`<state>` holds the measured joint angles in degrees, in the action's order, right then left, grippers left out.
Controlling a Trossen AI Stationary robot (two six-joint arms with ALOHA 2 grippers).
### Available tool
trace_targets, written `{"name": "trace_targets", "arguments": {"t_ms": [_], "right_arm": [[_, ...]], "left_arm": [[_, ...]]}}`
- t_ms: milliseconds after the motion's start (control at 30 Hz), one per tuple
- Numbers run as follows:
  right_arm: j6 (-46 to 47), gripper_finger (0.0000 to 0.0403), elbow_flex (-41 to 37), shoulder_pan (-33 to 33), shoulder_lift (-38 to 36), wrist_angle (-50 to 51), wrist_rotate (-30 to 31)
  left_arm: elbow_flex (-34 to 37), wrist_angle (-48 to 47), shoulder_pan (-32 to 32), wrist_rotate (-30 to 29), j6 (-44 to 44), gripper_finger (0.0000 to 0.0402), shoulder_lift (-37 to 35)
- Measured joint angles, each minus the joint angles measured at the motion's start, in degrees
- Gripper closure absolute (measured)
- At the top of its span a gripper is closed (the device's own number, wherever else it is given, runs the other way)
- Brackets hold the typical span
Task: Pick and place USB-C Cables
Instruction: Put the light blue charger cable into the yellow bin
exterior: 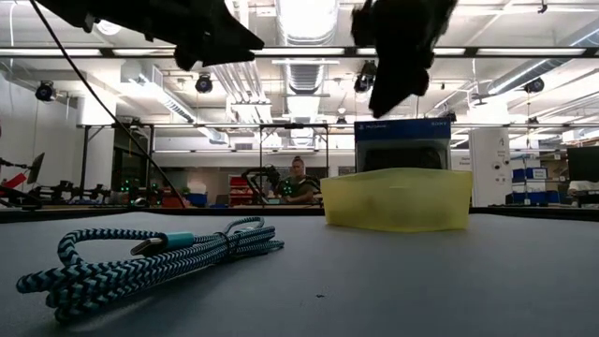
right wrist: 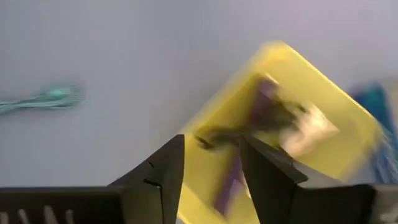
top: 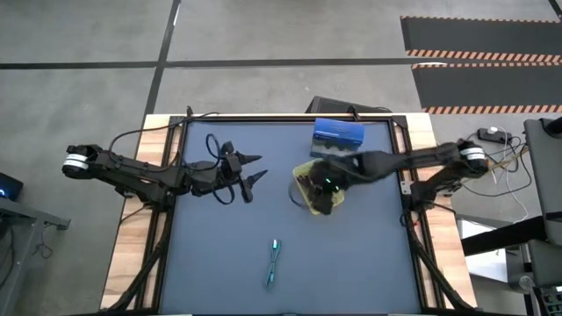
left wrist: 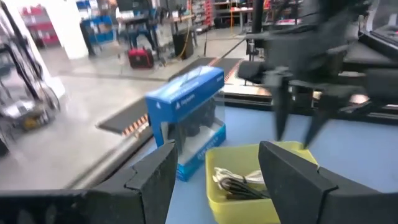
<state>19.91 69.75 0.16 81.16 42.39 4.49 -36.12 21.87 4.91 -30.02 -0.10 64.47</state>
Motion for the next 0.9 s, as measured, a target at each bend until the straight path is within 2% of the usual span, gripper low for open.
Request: {"name": "trace_targets", "arguments": {"t_ms": [233, 367, 467, 600, 733, 900], "right_arm": [[-13.8, 0.0294, -21.1, 8.4, -11.1, -37.6, 1.5], [-19.5, 0.0311, -33.0, 9.1, -13.7, -60.9, 1.6], [-21.2, 0.0322, -39.4, 9.1, -14.4, -73.1, 1.7], [-23.9, 0.0335, -44.0, 9.1, -15.5, -80.3, 1.7], [-27.9, 0.0343, -44.2, 9.0, -17.4, -82.0, 1.7], [-35.0, 0.0346, -42.1, 9.0, -20.9, -82.1, 1.6]], "left_arm": [[0.0, -6.5, 0.3, 0.3, -14.1, 0.0191, 0.0], [0.0, -7.5, 1.8, 0.3, -20.9, 0.0191, 0.0], [0.0, -7.2, 3.7, 0.3, -26.1, 0.0191, 0.8], [0.0, -7.4, 6.8, 0.3, -34.1, 0.0191, 3.5], [-0.5, -8.6, 9.7, 1.6, -47.7, 0.0193, 7.7], [-4.5, -12.0, 14.0, 8.5, -62.9, 0.0213, 15.0]]}}
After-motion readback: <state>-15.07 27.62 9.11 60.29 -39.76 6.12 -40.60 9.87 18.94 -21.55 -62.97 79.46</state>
